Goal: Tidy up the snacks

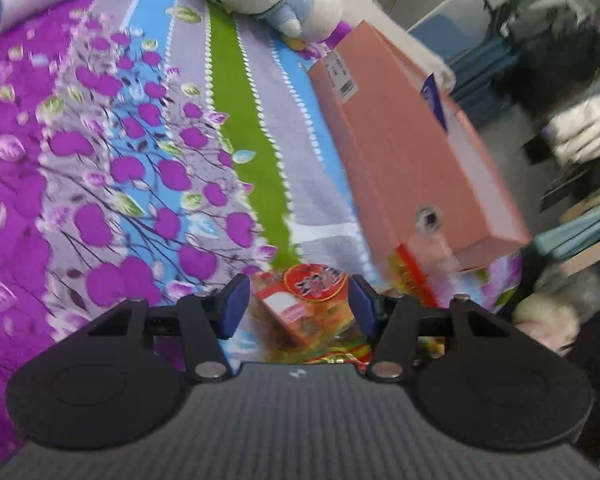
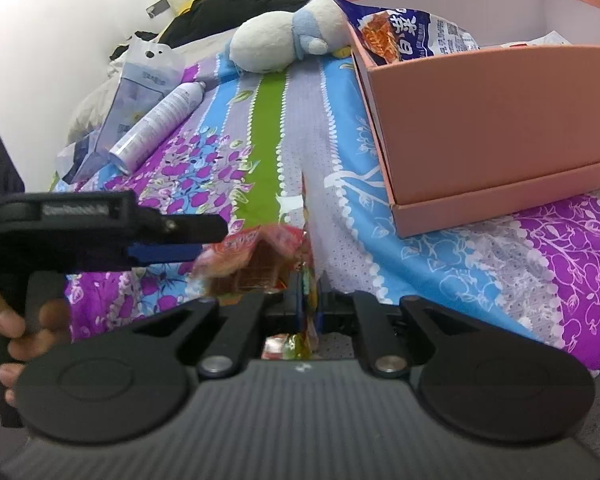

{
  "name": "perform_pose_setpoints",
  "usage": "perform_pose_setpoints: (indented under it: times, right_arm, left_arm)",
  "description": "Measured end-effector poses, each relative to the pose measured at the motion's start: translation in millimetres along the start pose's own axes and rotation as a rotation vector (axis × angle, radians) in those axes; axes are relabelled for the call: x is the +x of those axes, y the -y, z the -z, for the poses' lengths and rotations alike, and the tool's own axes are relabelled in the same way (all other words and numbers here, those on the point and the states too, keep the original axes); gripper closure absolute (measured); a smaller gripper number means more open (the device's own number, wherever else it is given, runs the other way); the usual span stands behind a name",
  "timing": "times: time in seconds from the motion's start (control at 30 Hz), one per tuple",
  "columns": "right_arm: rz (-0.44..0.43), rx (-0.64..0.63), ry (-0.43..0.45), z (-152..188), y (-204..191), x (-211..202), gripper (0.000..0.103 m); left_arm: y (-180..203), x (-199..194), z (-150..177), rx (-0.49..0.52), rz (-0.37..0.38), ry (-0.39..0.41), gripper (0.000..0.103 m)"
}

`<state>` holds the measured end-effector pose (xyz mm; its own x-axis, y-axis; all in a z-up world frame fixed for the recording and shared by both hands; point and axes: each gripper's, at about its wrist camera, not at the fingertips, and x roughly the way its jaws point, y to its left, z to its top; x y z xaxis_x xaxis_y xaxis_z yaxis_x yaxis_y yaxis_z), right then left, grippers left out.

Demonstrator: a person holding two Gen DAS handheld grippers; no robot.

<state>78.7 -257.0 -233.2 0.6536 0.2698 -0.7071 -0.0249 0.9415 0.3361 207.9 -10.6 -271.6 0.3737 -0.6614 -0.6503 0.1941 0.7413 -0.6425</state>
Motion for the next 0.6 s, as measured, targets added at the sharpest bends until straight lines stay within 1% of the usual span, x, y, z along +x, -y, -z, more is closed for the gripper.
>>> perform_pose_setpoints:
  times: [0.07,0.13,0.2,0.27,0.47,0.6]
  right_arm:
    - [-0.002,0.002,0.002,0,1,0,0.093]
    - [-0.004,0.005,0.004,1,2,0,0.093]
    - [-0.01,0.017,0.005,1,4,0,0.093]
    - [-0.017,0.034,0.004,1,7,1,0.093]
    - [-0.036,0.087,0.003,1,15,0,0.093]
    - [-0.035,0.088,0.004,2,14,0,0.092]
  left_arm:
    - [-2,2,2,-0.029,0.016,-0.003,0.043]
    - [-4,5,4,-0.046,0.002,-0.012,0.043]
    - [-8,8,6,-0.084,0.03,-0.019,0.043]
    - [-14,9,8,-0.14,0.06,-0.018,0.043]
    - [-29,10,6,-0.334,0.083,-0.02,0.043]
    - [-36,4,5,-0.458,0.107,-0.017,0.043]
